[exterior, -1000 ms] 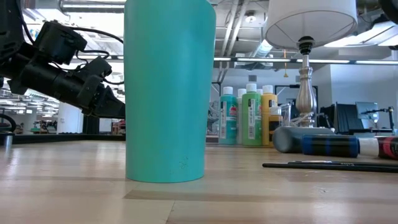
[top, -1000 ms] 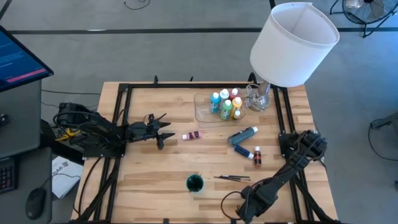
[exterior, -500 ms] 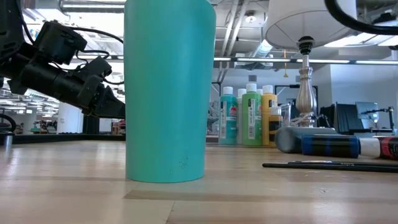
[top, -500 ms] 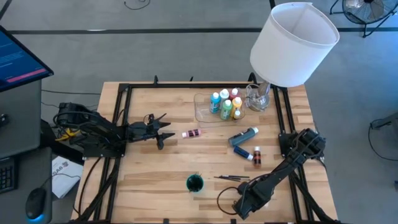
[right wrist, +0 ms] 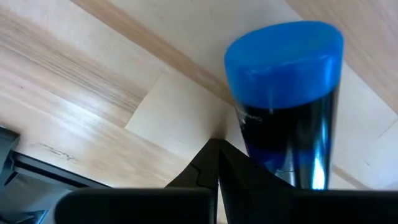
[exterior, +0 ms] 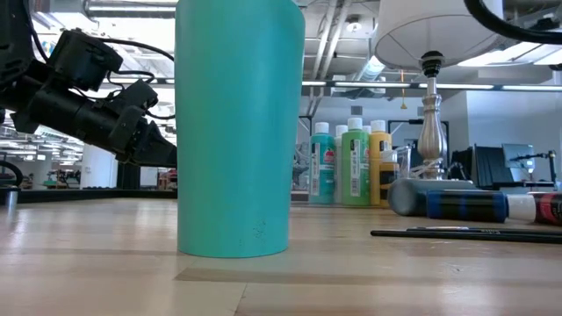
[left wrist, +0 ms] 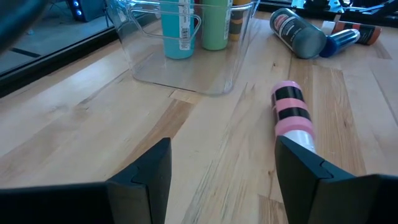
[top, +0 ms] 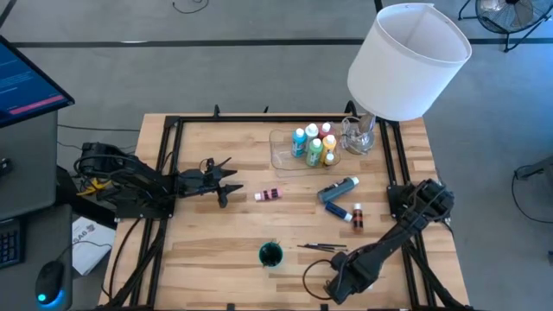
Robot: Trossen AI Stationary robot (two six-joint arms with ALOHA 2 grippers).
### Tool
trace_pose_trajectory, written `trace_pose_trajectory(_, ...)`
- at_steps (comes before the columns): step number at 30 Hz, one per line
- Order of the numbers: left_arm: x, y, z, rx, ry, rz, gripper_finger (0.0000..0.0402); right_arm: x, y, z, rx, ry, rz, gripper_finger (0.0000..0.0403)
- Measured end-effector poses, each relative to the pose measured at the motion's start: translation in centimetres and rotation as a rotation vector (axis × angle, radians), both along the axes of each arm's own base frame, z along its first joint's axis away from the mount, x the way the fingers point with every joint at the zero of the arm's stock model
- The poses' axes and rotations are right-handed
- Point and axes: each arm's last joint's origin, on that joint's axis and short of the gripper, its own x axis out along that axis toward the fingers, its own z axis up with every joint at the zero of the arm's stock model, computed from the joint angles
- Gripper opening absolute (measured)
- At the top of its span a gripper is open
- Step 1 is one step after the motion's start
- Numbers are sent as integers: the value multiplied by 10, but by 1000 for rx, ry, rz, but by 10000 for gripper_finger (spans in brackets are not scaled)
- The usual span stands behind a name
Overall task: Pick & Place Paint Supplies
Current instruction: Put the small orange paint bottle into the transparent bin
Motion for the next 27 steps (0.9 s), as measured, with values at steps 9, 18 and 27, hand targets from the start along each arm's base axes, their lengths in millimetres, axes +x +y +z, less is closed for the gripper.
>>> trace_pose_trajectory(9, 0, 0, 0, 0, 0, 0, 186, -7, 3, -1, -12, 41, -6, 0)
trace_pose_trajectory(18, 0, 0, 0, 0, 0, 0, 186, -20, -8, -1, -114, 197, -9, 0)
trace_pose_trajectory(27, 0, 0, 0, 0, 0, 0, 186, -21, -12, -1, -153, 195, 9, 0)
